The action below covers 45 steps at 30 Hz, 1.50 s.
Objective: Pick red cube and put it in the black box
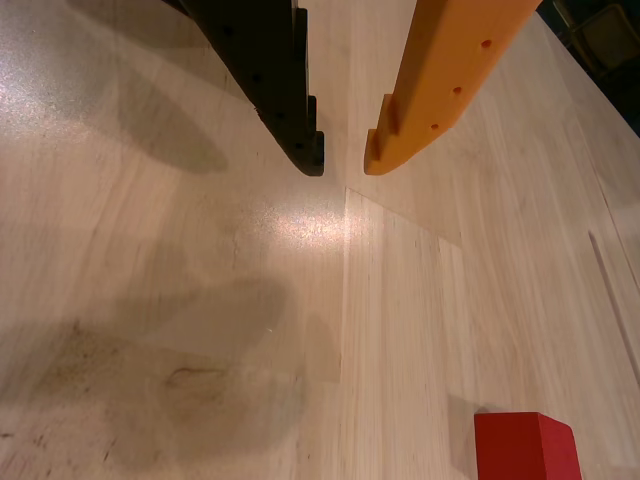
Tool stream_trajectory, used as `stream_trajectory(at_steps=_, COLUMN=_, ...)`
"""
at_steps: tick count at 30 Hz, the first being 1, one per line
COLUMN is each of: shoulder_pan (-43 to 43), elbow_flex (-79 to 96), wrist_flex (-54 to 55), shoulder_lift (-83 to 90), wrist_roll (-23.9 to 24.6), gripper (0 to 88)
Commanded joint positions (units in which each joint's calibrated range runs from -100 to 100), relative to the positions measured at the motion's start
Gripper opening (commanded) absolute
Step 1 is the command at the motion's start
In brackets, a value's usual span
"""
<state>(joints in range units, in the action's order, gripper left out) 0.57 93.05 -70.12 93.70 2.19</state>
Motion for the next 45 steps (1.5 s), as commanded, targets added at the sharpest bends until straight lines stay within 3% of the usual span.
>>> stream_trajectory(at_steps=1, shoulder_pan=-0.04, elbow_flex=-0.29, wrist_flex=0.18, shoulder_lift=0.28, wrist_roll=-0.18, gripper=6.2)
stream_trajectory(at_steps=12, shoulder_pan=-0.65, elbow_flex=-3.55, wrist_flex=2.47, shoulder_lift=-4.39, wrist_roll=-0.18, gripper=6.2)
stream_trajectory(at_steps=24, shoulder_pan=-1.11, elbow_flex=-32.05, wrist_flex=3.53, shoulder_lift=-37.98, wrist_roll=-0.24, gripper=7.0)
stream_trajectory(at_steps=37, shoulder_pan=-4.02, elbow_flex=-55.22, wrist_flex=-4.98, shoulder_lift=-58.36, wrist_roll=-0.36, gripper=7.2)
stream_trajectory(at_steps=45, shoulder_pan=-12.46, elbow_flex=-64.81, wrist_flex=-4.66, shoulder_lift=-68.89, wrist_roll=-5.66, gripper=24.6)
